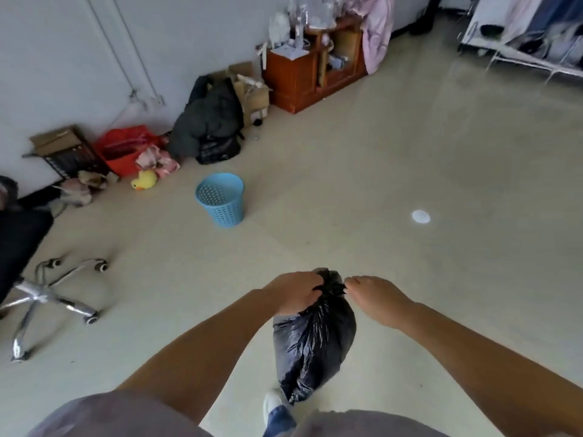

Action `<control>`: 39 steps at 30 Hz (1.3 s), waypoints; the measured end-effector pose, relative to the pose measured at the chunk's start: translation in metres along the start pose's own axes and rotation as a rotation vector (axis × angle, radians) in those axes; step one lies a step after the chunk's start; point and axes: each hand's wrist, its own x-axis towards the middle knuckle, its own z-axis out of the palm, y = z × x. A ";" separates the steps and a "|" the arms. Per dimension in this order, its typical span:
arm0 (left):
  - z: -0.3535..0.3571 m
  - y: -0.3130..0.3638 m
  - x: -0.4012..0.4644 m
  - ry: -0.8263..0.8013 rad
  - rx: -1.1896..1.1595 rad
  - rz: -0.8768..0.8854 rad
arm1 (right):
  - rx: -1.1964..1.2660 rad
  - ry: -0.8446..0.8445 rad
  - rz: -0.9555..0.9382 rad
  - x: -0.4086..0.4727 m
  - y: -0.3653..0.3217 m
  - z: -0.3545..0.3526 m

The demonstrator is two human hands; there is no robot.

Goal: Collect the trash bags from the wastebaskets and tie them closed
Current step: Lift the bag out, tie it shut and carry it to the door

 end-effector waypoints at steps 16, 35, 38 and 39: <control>-0.201 -0.111 0.326 -0.037 0.215 0.211 | 0.071 0.016 0.219 0.257 0.204 -0.071; -0.441 -0.203 0.742 -0.098 0.214 0.293 | 0.122 -0.029 0.366 0.587 0.529 -0.172; -0.496 -0.221 0.810 -0.112 0.229 0.345 | 0.152 -0.002 0.419 0.643 0.576 -0.195; -0.510 -0.226 0.833 -0.116 0.237 0.351 | 0.160 0.007 0.442 0.660 0.591 -0.202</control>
